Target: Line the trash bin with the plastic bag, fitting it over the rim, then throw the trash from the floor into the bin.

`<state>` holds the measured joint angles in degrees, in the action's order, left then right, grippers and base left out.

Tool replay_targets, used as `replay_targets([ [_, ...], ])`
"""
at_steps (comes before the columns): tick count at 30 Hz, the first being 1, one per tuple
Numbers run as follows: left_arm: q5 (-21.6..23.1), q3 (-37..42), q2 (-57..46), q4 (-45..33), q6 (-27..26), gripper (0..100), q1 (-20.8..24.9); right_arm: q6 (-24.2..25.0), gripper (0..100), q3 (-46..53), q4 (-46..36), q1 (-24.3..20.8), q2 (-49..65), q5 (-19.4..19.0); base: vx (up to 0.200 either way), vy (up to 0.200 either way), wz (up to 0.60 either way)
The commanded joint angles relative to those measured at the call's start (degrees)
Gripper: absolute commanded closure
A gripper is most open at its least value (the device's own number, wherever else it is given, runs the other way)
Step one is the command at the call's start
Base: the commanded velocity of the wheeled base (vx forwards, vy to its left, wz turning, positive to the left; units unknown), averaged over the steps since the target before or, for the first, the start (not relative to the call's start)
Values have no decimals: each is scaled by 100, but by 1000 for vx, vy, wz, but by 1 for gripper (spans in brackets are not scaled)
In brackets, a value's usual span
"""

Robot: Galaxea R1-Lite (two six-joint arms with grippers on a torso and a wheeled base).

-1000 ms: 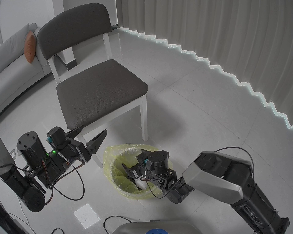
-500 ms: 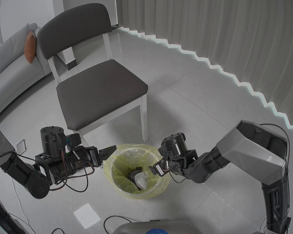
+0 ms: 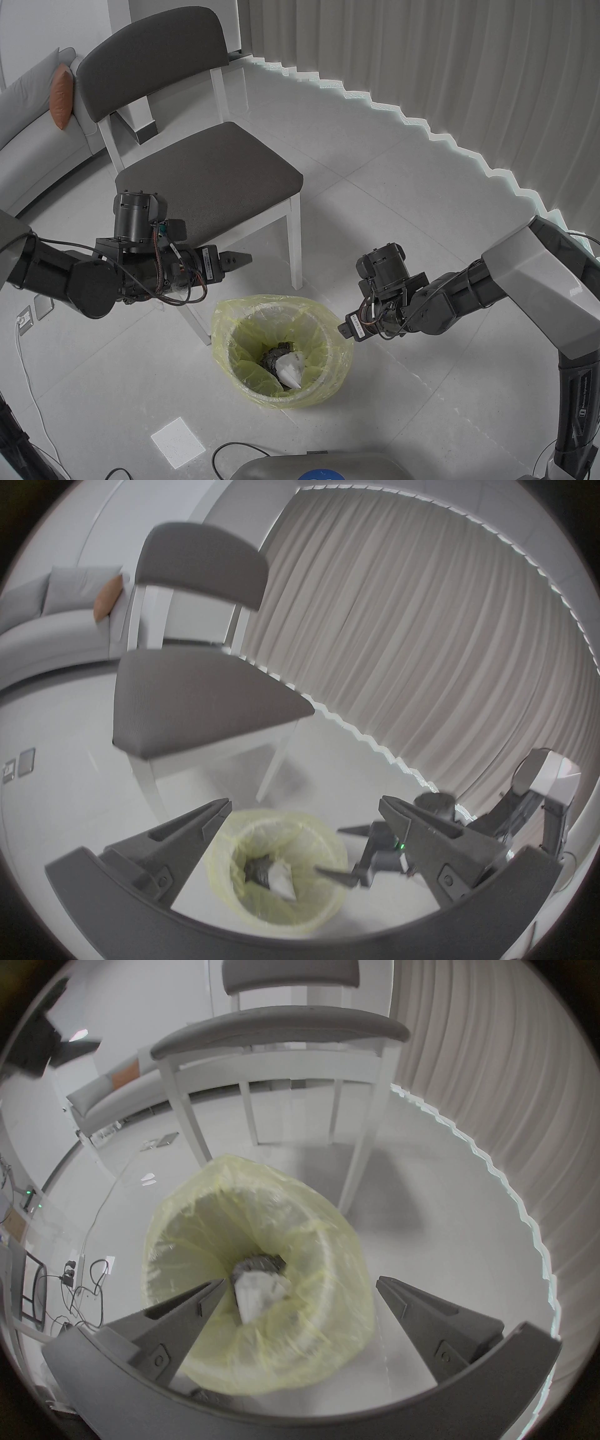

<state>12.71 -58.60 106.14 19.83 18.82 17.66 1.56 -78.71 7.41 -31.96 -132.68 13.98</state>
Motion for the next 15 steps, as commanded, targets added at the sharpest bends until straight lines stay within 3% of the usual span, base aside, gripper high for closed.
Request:
replay_targets([
  [1, 267, 59, 1040, 917, -19, 0, -422, 266, 0, -417, -434, 419, -161, 70, 0, 0, 0],
  [8, 73, -574, 2174, 565, -678, 0, -764, 266, 0, -513, -425, 489, -504, 70, 0, 0, 0],
  [15, -50, -1118, 2886, 495, -775, 0, -844, 266, 0, -803, -416, 524, -944, 78, 0, 0, 0],
])
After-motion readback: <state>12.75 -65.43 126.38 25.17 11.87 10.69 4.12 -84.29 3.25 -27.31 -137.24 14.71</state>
